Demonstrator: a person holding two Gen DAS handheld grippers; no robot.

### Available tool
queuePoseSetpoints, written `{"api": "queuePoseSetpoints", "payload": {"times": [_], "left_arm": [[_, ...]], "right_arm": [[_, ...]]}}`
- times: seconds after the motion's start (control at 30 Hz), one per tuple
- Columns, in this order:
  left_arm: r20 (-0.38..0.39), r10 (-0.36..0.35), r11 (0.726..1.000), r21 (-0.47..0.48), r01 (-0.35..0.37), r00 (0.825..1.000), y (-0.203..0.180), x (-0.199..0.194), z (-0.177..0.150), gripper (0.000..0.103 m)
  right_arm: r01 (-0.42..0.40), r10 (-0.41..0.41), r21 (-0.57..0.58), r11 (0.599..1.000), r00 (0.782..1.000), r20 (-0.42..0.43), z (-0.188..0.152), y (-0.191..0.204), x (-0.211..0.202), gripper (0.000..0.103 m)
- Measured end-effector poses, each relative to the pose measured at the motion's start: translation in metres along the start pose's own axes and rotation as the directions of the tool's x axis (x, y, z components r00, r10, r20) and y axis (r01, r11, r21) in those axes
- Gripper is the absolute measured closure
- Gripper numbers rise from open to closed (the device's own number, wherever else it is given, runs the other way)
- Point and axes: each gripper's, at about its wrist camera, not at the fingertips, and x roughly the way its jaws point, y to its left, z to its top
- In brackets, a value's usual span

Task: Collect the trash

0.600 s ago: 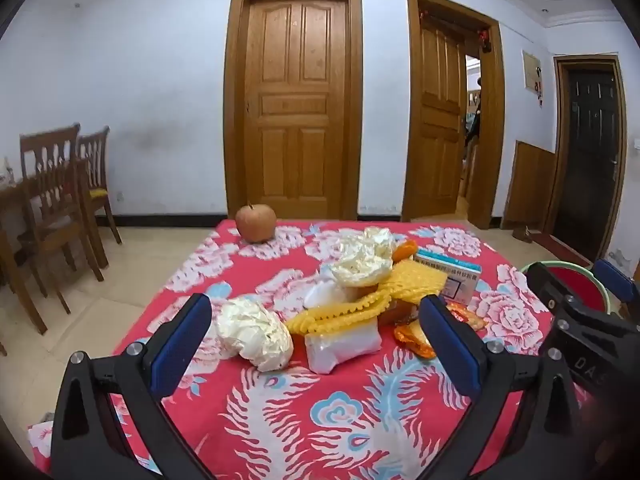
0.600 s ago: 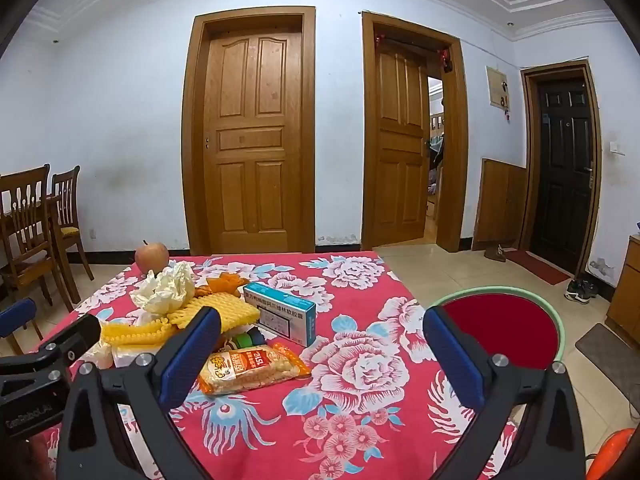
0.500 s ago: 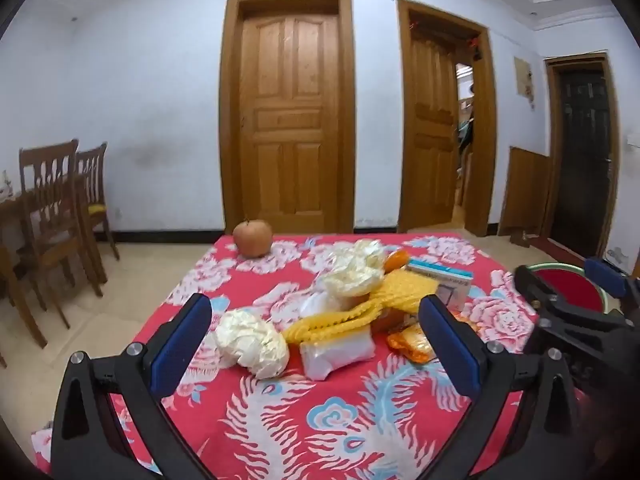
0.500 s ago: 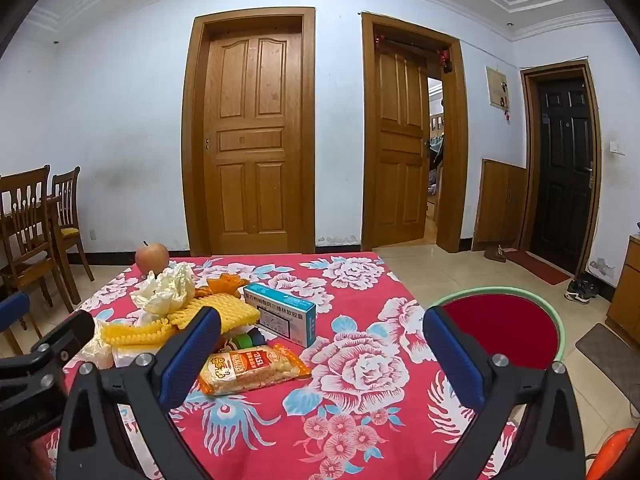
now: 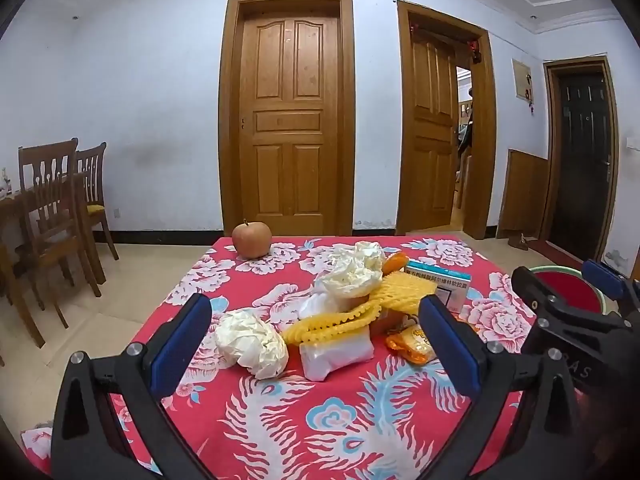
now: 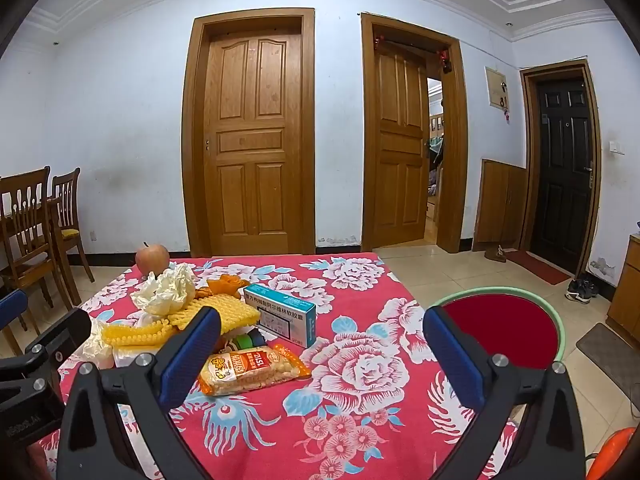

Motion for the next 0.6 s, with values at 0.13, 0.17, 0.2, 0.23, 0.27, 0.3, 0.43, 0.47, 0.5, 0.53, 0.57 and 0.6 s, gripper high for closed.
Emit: {"api": "queuePoseSetpoints", "payload": {"times": [0.13, 0.17, 0.2, 0.23, 0.27, 0.3, 0.43, 0.47, 0.5, 0.53, 0.57, 0.6], "left_arm": [[-0.009, 0.004, 1.0, -0.001, -0.004, 1.0, 0.0, 0.001, 0.0, 0.002], [-0.011, 0.006, 1.0, -0.001, -0.006, 1.0, 0.0, 0.002, 0.0, 0.002], [-0.014, 0.007, 1.0, -0.002, -0.008, 1.0, 0.0, 0.003, 0.001, 0.002], [-0.019, 0.009, 1.0, -0.003, -0.009, 1.0, 0.0, 0.004, 0.0, 0.002], [-0.021, 0.01, 1.0, -0.003, -0.01, 1.0, 0.0, 0.005, 0.0, 0.002], [-0.023, 0.009, 1.0, -0.004, -0.009, 1.0, 0.0, 0.005, 0.0, 0.002], [-0.029, 0.011, 1.0, -0.003, -0.011, 1.0, 0.001, 0.007, 0.0, 0.002], [-0.03, 0.01, 1.0, -0.005, -0.01, 1.0, 0.001, 0.007, -0.001, 0.002], [-0.026, 0.01, 1.0, -0.007, -0.01, 1.0, 0.002, 0.006, -0.001, 0.002], [-0.017, 0.011, 1.0, -0.008, -0.012, 1.0, 0.002, 0.005, -0.001, 0.002], [-0.009, 0.012, 1.0, -0.006, -0.012, 1.0, 0.002, 0.004, -0.001, 0.002], [-0.002, 0.012, 1.0, -0.002, -0.012, 1.0, 0.001, 0.002, -0.002, 0.002]], "right_arm": [[0.0, 0.0, 0.0, 1.0, 1.0, 0.0, -0.001, 0.0, 0.001, 0.0], [0.0, 0.0, 0.0, 1.0, 1.0, 0.0, -0.001, -0.001, 0.001, 0.0], [0.0, 0.0, 0.0, 1.0, 1.0, 0.0, -0.002, -0.001, 0.001, 0.0], [0.0, 0.0, 0.001, 1.0, 1.0, 0.0, -0.002, -0.001, 0.001, 0.0], [0.0, 0.0, 0.002, 1.0, 1.0, 0.002, -0.002, -0.002, 0.001, 0.0], [0.008, -0.008, 0.005, 1.0, 1.0, 0.002, -0.003, -0.002, 0.001, 0.0], [0.075, -0.074, 0.045, 0.996, 0.997, -0.034, 0.004, -0.007, 0.001, 0.0], [0.062, -0.058, 0.065, 0.996, 0.997, -0.052, 0.004, -0.009, 0.003, 0.0], [0.042, -0.034, 0.096, 0.995, 0.996, -0.081, 0.004, -0.013, 0.005, 0.0], [0.032, -0.021, 0.114, 0.993, 0.995, -0.097, 0.003, -0.016, 0.005, 0.0], [0.026, -0.012, 0.124, 0.992, 0.994, -0.107, 0.002, -0.018, 0.005, 0.0], [0.021, -0.006, 0.13, 0.991, 0.994, -0.112, -0.002, -0.02, 0.007, 0.0]]}}
